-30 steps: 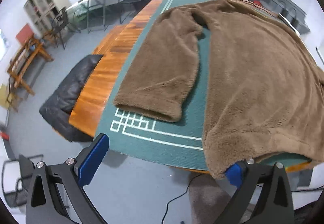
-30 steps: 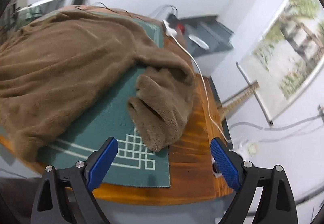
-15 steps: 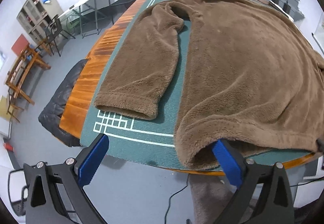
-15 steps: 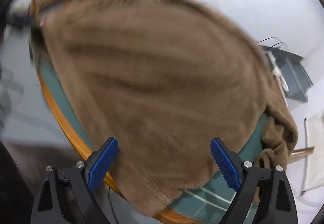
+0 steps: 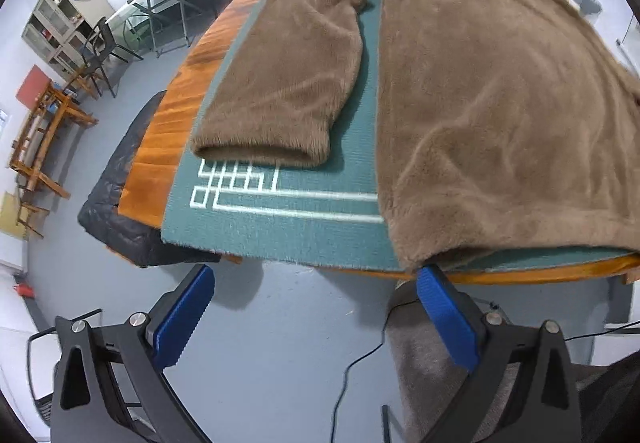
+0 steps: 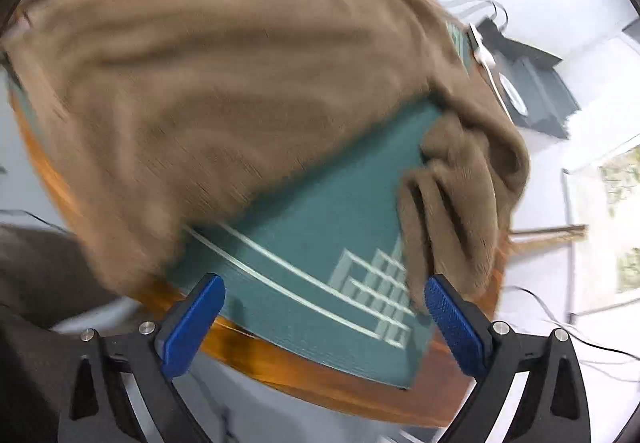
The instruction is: Fold clothes
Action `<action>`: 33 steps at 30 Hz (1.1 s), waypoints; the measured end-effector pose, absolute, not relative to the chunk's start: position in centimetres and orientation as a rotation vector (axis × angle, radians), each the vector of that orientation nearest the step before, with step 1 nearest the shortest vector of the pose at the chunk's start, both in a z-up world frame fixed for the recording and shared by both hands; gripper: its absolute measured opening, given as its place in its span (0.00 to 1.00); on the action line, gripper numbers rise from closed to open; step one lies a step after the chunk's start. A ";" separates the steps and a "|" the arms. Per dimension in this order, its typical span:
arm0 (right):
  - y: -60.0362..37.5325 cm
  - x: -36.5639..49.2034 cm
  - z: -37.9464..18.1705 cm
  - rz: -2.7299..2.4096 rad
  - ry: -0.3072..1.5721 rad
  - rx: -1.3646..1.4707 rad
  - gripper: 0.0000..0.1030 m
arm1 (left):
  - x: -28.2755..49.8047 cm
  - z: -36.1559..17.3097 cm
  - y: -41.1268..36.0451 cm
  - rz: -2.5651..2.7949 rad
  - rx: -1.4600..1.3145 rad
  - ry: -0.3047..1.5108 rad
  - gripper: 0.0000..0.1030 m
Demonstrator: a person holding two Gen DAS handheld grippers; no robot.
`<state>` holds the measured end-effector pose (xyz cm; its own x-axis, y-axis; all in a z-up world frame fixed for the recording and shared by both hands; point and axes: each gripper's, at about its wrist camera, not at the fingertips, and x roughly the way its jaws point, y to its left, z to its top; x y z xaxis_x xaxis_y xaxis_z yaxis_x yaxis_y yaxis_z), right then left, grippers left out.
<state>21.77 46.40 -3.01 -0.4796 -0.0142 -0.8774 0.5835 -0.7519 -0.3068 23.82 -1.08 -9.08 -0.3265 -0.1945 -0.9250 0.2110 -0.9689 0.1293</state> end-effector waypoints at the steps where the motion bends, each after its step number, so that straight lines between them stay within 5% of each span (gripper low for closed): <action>1: 45.4 21.4 -2.4 -2.275 0.770 1.323 0.99 | 23.4 -8.3 -1.2 -2.400 1.627 0.038 0.99; 7: 39.5 19.0 -1.7 -2.135 0.375 1.279 0.99 | 18.1 -6.1 0.7 -2.550 1.551 0.132 0.99; 13: 37.8 19.0 -6.9 -1.932 0.653 1.420 0.99 | 14.3 -9.6 5.4 -2.577 1.669 -0.052 0.99; 18: 43.3 18.5 -7.1 -1.892 0.673 1.543 0.99 | 14.1 -12.7 5.2 -2.497 1.785 -0.097 0.99; 23: 45.6 17.6 -7.5 -1.910 0.629 1.629 1.00 | 13.1 -13.2 2.3 -2.459 1.858 0.117 0.99; 33: 40.8 12.6 -2.8 -2.119 0.445 1.453 1.00 | 0.8 -7.8 0.6 -2.487 1.725 0.130 0.99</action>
<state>12.64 40.79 -2.79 -0.2832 -0.2361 -0.9295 0.5903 -0.8068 0.0250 0.84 0.64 -7.80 -0.3473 -0.0434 -0.9367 0.1405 -0.9901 -0.0062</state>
